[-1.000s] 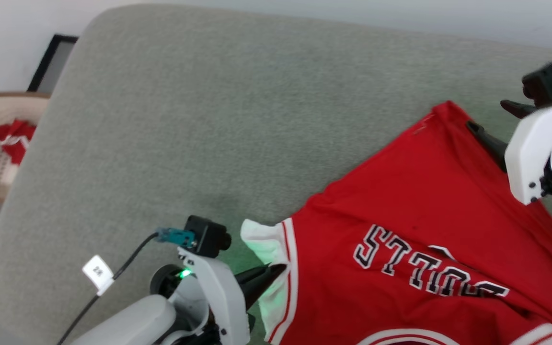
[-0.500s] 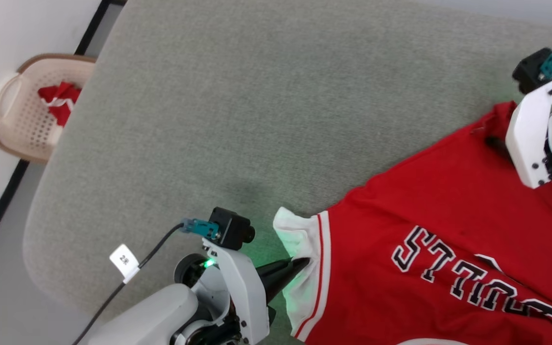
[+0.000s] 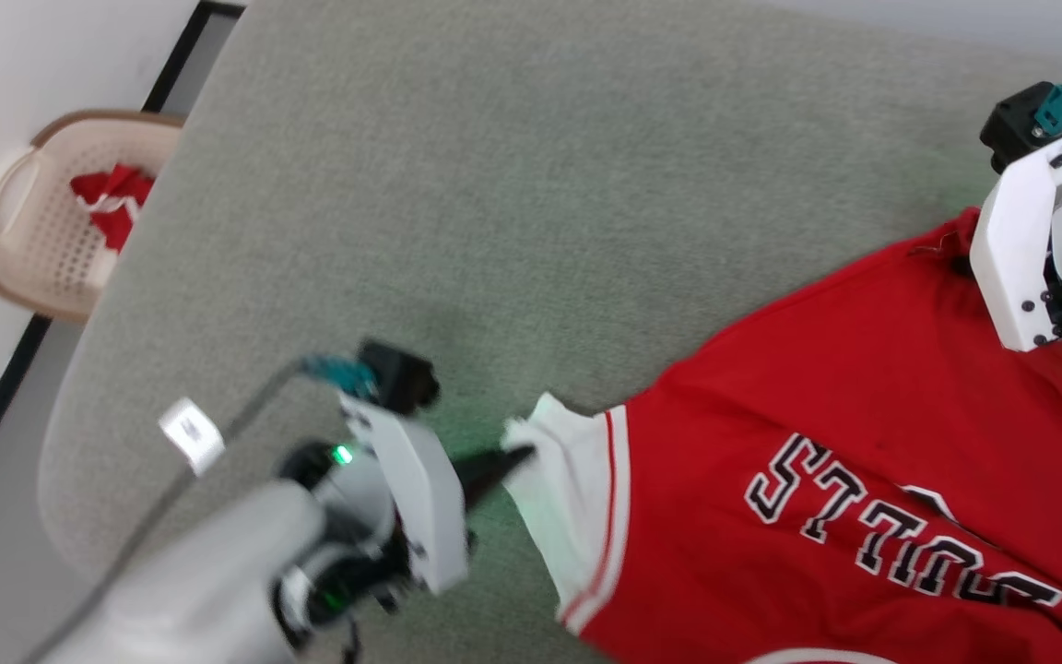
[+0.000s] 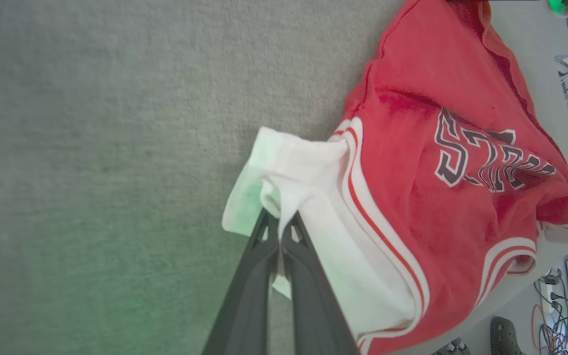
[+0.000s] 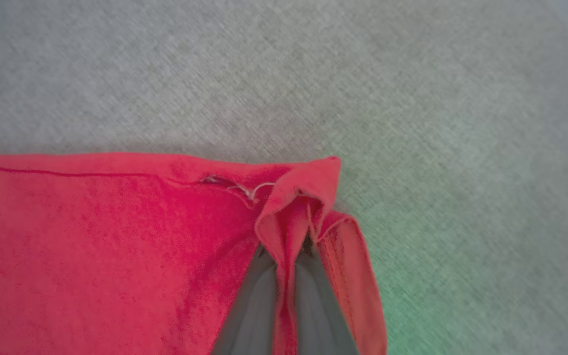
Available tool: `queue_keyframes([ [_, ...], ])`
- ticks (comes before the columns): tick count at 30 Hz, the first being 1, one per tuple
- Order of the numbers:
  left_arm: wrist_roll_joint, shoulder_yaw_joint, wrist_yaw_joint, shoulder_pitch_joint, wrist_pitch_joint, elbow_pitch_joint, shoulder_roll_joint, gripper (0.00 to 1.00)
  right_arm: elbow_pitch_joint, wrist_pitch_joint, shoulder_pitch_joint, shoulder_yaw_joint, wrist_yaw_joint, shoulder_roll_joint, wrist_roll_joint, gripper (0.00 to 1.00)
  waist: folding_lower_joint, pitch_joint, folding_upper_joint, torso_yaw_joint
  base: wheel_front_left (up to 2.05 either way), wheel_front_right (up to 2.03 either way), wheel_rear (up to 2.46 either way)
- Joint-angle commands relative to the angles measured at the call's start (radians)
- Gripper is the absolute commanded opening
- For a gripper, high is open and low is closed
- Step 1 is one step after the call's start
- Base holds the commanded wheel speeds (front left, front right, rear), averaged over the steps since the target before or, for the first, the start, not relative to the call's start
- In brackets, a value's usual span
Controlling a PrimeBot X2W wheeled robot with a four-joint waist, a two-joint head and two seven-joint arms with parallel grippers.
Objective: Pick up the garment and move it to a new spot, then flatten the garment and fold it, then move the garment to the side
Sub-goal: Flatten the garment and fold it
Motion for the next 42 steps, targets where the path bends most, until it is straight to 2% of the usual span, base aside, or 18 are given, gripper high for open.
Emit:
queue_keyframes([
  [1,-0.004,0.014,0.016,-0.036,0.023,-0.009,0.02,0.0,0.009,-0.008,0.008,0.018,-0.002,-0.019,0.002,0.0,0.0,-0.038,-0.0001,-0.037,0.0,0.0,0.0],
  [2,-0.004,0.014,0.016,-0.036,0.023,-0.009,0.02,0.0,0.009,-0.008,0.008,0.018,-0.002,-0.019,0.002,0.0,0.0,-0.038,-0.0001,-0.037,0.0,0.0,0.0],
  [3,-0.007,0.038,0.042,-0.09,0.062,-0.022,0.051,0.0,-0.01,-0.035,-0.014,0.021,-0.001,-0.021,0.011,0.0,0.0,-0.065,-0.0001,-0.061,0.0,0.0,0.0],
  [5,0.008,0.049,0.063,-0.147,0.109,-0.031,0.085,0.0,-0.031,-0.064,-0.028,0.034,-0.001,-0.027,0.013,0.0,0.0,-0.094,-0.0001,-0.086,0.0,0.0,0.0],
  [6,0.008,0.049,0.063,-0.147,0.109,-0.031,0.085,0.0,-0.031,-0.064,-0.028,0.034,-0.001,-0.027,0.013,0.0,0.0,-0.094,-0.0001,-0.086,0.0,0.0,0.0],
  [9,0.035,0.075,0.078,-0.279,0.188,-0.027,0.134,0.0,-0.079,-0.125,-0.048,0.052,-0.001,-0.041,0.025,0.0,0.0,-0.152,-0.0001,-0.139,0.0,0.0,0.0],
  [11,0.051,0.082,0.08,-0.344,0.223,-0.012,0.146,0.0,-0.1,-0.16,-0.064,0.054,-0.001,-0.046,0.028,0.0,0.0,-0.183,-0.0001,-0.163,0.0,0.0,0.0],
  [18,0.116,0.089,0.054,-0.525,0.283,0.106,0.143,0.0,-0.113,-0.26,-0.107,0.043,-0.001,-0.05,-0.005,0.0,0.0,-0.274,-0.0001,-0.228,0.0,0.0,0.0],
  [28,0.231,0.092,-0.035,-0.786,0.242,0.363,0.083,0.0,-0.115,-0.388,-0.189,-0.019,-0.001,-0.037,-0.048,0.0,0.0,-0.379,-0.0001,-0.308,0.0,0.0,0.0],
  [35,0.255,0.091,-0.071,-0.902,0.23,0.473,0.04,0.0,-0.101,-0.396,-0.224,-0.074,-0.001,-0.03,-0.058,0.0,0.0,-0.347,-0.0001,-0.33,0.0,0.0,0.0],
  [42,0.303,0.1,-0.091,-1.03,0.153,0.539,0.012,0.0,-0.012,-0.448,-0.321,-0.143,-0.001,0.017,-0.137,0.0,0.0,-0.147,-0.0001,-0.346,0.0,0.0,0.0],
])
